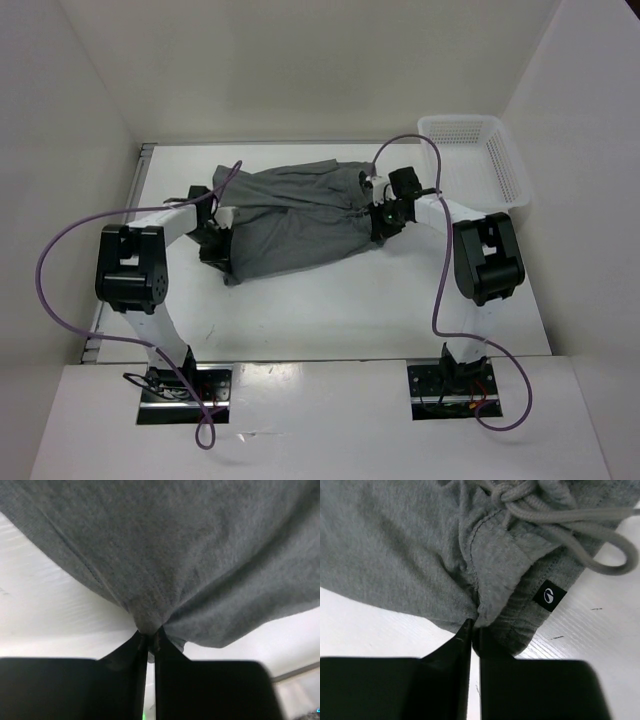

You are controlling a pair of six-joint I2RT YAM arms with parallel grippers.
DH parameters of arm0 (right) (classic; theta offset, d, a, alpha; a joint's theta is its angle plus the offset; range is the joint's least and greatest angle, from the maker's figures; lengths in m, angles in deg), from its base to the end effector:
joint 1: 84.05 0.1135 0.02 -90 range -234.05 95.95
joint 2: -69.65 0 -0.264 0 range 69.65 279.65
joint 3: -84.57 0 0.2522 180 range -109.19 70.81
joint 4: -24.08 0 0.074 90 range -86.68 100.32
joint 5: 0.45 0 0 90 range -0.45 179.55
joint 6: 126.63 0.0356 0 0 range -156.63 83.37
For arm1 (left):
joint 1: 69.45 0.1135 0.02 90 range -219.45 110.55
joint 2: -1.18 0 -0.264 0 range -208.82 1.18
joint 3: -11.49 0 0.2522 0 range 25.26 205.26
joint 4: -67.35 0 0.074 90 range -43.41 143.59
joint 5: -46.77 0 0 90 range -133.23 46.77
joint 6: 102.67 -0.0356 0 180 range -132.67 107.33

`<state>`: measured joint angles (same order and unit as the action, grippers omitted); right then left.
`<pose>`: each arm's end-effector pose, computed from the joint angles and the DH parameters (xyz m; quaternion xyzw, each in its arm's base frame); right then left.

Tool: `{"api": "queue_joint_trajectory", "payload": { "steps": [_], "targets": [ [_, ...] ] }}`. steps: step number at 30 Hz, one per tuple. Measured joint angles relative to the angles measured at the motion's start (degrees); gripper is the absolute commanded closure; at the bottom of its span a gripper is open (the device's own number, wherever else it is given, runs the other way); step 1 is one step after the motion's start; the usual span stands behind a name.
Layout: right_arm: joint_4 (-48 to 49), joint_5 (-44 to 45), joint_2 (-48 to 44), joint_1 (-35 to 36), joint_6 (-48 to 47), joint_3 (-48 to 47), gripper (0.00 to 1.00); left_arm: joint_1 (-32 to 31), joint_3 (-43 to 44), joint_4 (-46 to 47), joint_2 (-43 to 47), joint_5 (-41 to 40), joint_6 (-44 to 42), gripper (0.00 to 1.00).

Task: Fold and stack the shorts
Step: Flatten the shorts out

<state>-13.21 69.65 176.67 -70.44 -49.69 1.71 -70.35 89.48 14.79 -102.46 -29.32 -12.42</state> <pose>0.3653 0.1009 0.1683 -0.2616 0.9190 0.1686 0.2421 0.3316 -0.0138 0.1546 0.0180 0.9873 -0.1215 0.1007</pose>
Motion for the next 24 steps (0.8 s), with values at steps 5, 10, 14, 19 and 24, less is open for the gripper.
{"api": "queue_joint_trajectory", "payload": {
  "steps": [5,10,14,19,24],
  "targets": [
    [-3.3,-0.4,0.7,0.0,-0.1,-5.8,1.0,1.2,3.1,-2.6,-0.8,3.5,0.0,1.0],
    [-7.1,-2.4,2.7,0.0,0.6,-26.7,1.0,5.1,24.8,-6.7,-1.2,4.5,0.0,1.0],
    [-8.0,-5.5,-2.2,0.0,-2.2,-32.9,1.0,6.9,37.2,-6.2,3.0,4.1,0.0,1.0],
    [-16.4,-9.4,-14.8,0.6,-11.5,-19.9,1.0,6.5,28.9,-13.4,16.5,2.6,0.0,1.0],
    [-24.8,-7.9,-21.4,6.0,-22.2,-2.3,1.0,4.8,8.5,-19.7,25.2,-1.6,0.0,1.0]
  ]
}}
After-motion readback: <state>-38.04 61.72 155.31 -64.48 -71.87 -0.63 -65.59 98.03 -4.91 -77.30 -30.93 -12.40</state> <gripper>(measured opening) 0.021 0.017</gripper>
